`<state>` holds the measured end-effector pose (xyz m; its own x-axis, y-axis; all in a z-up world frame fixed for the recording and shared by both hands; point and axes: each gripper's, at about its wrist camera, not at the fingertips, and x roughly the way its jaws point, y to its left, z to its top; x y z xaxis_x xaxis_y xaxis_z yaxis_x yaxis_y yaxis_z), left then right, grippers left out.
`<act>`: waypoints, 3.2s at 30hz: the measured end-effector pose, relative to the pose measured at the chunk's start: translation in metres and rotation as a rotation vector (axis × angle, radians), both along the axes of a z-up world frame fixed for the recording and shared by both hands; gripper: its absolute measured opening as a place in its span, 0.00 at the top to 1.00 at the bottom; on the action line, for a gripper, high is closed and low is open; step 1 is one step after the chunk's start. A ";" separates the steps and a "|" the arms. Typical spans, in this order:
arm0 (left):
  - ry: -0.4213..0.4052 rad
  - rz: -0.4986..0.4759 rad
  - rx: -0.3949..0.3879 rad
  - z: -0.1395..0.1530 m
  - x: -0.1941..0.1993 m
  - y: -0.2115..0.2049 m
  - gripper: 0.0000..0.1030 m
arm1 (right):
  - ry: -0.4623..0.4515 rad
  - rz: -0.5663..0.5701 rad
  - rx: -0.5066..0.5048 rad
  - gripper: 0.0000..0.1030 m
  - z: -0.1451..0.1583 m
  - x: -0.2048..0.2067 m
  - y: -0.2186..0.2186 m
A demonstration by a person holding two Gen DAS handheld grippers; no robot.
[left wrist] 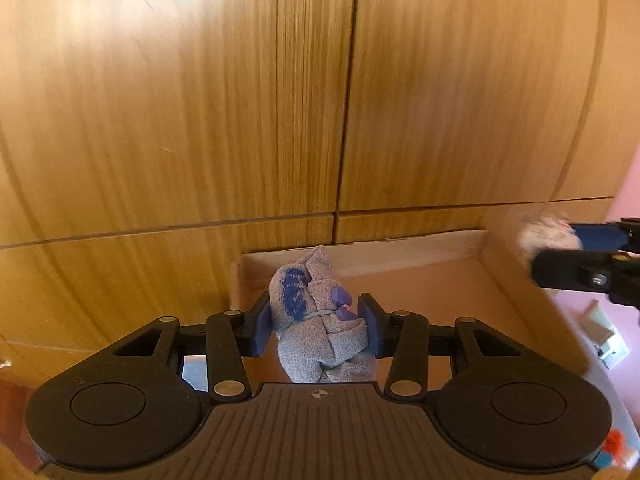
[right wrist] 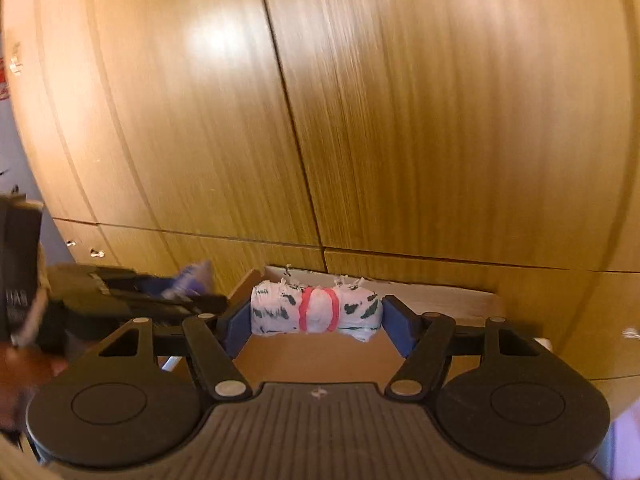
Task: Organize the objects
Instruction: 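Carry both socks into the cardboard tray and open both grippers, then move both tools back over the sock pile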
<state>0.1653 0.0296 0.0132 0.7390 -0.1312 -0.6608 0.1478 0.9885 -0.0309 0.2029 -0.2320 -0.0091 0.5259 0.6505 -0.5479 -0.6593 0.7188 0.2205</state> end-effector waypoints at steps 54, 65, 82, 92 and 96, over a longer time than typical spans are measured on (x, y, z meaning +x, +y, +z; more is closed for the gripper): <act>0.043 0.072 0.108 -0.060 0.027 -0.011 0.18 | 0.243 -0.021 -0.041 0.31 -0.084 0.114 0.105; -0.016 0.125 0.053 -0.020 0.010 0.014 0.17 | 0.227 -0.111 0.057 0.29 -0.044 0.076 0.049; -0.103 0.164 -0.016 -0.016 -0.214 0.023 0.11 | -0.021 -0.328 -0.016 0.10 -0.037 -0.151 -0.124; 0.045 0.135 -0.145 -0.066 -0.248 -0.014 0.12 | -0.090 -0.322 -0.194 0.12 -0.093 -0.185 -0.138; 0.081 0.165 -0.180 -0.077 -0.238 -0.013 0.13 | -0.106 -0.297 -0.231 0.13 -0.105 -0.190 -0.137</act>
<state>-0.0726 0.0162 -0.0640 0.7058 -0.1343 -0.6956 -0.0247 0.9766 -0.2136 0.0130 -0.3692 -0.1137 0.7340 0.3271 -0.5951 -0.4256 0.9045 -0.0277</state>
